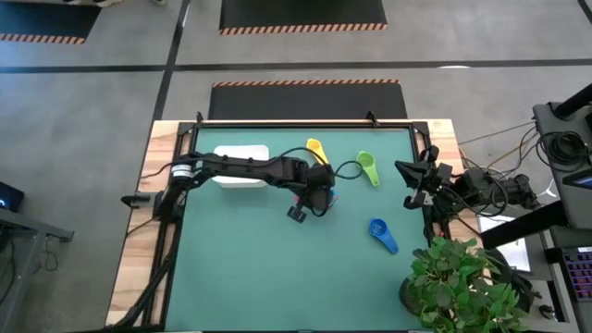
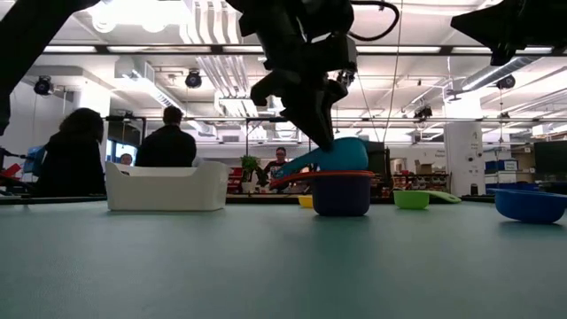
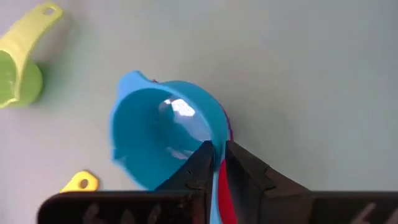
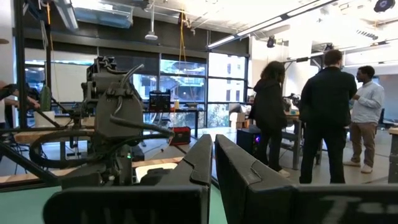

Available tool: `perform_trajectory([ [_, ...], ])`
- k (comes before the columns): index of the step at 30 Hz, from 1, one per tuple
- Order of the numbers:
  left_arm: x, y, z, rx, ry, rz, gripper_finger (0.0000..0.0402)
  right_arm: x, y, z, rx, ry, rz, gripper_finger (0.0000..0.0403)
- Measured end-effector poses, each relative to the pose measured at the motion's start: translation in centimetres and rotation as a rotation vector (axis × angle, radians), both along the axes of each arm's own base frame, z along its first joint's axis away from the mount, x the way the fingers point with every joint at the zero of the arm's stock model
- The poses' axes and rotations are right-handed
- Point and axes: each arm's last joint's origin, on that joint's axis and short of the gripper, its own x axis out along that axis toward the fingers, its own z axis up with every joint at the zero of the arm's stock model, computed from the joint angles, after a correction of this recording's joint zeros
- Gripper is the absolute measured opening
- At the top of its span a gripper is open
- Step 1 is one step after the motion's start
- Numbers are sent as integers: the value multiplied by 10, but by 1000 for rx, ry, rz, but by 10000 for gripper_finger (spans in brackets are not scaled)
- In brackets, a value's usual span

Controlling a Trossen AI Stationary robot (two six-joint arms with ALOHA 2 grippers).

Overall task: Nest measuring cups in basket
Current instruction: Stack the light blue measuring cup on top of the red measuring cup, then stack the green measuring on top of the light blue measuring cup

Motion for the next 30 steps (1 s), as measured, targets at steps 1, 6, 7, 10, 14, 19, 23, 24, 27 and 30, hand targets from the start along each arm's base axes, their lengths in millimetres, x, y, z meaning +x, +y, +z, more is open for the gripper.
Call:
perform_trajectory([
  [1,0,0,0,0,-2,0,29,0,0,0,0,0,0,9],
  [6,1,1,0,13,-11,7,43,0,0,0,0,0,0,9],
  [7,1,1,1,13,-11,8,45,0,0,0,0,0,0,9],
  [10,1,1,2,10,-15,20,50,0,0,0,0,0,0,9],
  [14,2,0,8,2,-30,36,52,0,0,0,0,0,0,9],
  [19,5,-2,16,-24,-62,82,52,0,0,0,-1,5,0,9],
  [23,5,-10,16,-40,-64,93,41,1,0,-2,-2,18,0,9],
  [24,5,-14,17,-40,-66,86,37,1,0,-2,3,19,2,9],
  [27,4,-26,21,-43,-78,60,25,1,0,-2,5,23,3,9],
  [30,3,-37,26,-47,-90,41,7,1,0,-3,17,22,6,9],
])
